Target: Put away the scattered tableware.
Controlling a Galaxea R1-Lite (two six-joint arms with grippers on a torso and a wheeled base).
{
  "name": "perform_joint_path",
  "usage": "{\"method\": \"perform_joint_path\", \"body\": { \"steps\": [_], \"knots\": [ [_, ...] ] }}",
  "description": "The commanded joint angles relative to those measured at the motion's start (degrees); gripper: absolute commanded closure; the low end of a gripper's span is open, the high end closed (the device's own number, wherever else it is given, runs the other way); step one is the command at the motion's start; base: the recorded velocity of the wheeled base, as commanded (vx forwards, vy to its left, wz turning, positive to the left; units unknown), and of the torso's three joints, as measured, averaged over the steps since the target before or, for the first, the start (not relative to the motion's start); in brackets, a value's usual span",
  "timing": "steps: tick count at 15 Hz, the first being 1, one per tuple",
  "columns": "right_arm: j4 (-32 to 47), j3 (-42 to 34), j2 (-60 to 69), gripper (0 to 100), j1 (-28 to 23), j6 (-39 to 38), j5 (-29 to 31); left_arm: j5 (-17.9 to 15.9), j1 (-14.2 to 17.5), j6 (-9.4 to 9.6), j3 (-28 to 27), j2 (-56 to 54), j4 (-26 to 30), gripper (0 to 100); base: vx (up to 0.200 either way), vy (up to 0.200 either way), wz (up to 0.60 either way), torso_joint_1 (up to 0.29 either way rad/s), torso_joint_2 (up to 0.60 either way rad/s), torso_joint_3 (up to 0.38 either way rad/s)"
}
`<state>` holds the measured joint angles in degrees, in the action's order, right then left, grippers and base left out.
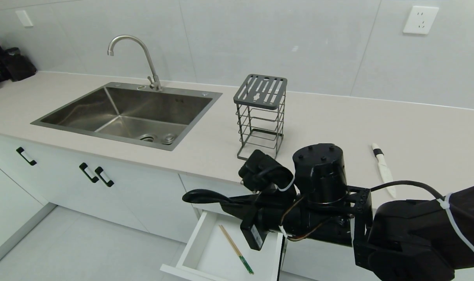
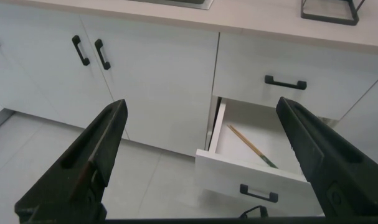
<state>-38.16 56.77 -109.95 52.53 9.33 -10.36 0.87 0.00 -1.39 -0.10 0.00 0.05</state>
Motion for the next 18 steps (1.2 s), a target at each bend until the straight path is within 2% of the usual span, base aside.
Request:
{"method": "perform_joint_path", "body": {
  "steps": [1, 3, 8, 10, 18],
  "knots": [
    [1.24, -0.43, -0.53, 100, 0.03, 2.72, -0.1, 0.01, 0.0, -0.02, 0.01, 0.0, -0.05, 0, 0.0, 0.0, 0.0, -0.163, 0.32, 0.154],
    [2.82, -0.35, -0.8, 100, 0.03, 6.23, -0.1, 0.01, 0.0, -0.02, 0.01, 0.0, -0.14, 0, 0.0, 0.0, 0.0, -0.071, 0.15, 0.073],
    [2.91, 0.45, -1.76, 100, -0.23, 6.49, 2.8, 0.01, 0.0, -0.02, 0.01, 0.0, -0.05, 0, 0.0, 0.0, 0.0, -0.121, 0.24, 0.113],
    [2.91, 1.5, -2.38, 100, -0.23, 6.06, 4.65, 0.01, 0.0, -0.02, 0.01, 0.0, -0.14, 0, 0.0, 0.0, 0.0, -0.093, 0.19, 0.085],
    [2.82, 1.24, -2.38, 100, 0.03, 2.01, 4.65, 0.01, 0.0, -0.02, 0.01, 0.0, -0.05, 0, 0.0, 0.0, 0.0, -0.135, 0.27, 0.13]
  ]
}}
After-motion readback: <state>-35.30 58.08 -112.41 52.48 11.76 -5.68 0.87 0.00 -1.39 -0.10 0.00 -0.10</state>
